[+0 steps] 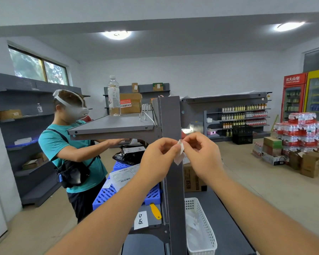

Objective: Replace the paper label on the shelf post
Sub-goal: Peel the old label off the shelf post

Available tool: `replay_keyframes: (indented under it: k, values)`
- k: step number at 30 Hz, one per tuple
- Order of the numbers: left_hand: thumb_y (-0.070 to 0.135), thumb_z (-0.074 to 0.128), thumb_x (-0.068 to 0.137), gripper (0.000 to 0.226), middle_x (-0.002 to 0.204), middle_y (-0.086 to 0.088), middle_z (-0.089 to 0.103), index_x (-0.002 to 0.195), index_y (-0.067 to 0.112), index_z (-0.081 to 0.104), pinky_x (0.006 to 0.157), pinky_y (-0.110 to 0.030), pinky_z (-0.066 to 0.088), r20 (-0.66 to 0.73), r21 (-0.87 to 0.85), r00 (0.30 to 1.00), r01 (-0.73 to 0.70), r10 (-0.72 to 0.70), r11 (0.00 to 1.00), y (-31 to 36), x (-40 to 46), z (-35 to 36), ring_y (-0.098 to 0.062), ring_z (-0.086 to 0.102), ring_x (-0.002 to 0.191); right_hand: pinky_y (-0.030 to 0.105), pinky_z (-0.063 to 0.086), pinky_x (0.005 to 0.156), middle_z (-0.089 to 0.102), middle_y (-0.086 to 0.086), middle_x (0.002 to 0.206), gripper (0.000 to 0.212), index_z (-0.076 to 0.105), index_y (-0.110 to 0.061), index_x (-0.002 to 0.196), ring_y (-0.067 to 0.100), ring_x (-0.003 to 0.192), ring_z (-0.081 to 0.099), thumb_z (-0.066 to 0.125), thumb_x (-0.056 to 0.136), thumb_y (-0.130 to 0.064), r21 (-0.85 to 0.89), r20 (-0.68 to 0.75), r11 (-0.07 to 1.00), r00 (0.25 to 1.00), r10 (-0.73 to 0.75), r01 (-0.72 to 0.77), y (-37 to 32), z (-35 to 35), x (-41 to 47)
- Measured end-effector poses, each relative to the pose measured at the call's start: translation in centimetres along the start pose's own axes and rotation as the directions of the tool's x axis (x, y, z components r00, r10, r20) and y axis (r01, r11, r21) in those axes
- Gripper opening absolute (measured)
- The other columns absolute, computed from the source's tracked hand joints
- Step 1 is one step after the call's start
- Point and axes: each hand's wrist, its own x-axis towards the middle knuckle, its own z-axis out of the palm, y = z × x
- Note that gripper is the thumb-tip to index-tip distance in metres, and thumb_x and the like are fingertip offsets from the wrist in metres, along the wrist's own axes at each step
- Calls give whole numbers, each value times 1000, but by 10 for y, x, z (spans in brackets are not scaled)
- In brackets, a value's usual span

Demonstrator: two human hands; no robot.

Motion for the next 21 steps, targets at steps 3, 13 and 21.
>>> replay_keyframes:
  k: [3,13,21]
  values:
    - [29,73,95,12,92,6,80,105,24,74,75,-20,57,-48,-50,998,43,-45,998,-1,2,-1,-6,74,86,23,58,78,73,-6,92,14,75,-19,95,10,90,69,63,98,-12,51,62,995,995,80,-83,6,-1,1]
    - [17,77,89,7,86,6,79,89,25,78,76,-24,61,-95,-4,994,48,-48,999,2,2,0,-7,75,83,35,65,76,80,4,91,14,73,-18,106,21,79,78,77,93,-18,271,166,911,947,275,-312,5,-2,3]
    - [23,71,94,11,82,12,78,95,27,81,69,-13,52,-57,71,998,21,-17,997,0,0,2,1,70,79,25,64,74,80,2,90,6,80,-15,97,15,78,76,76,93,-14,208,164,917,936,311,-341,0,-4,4]
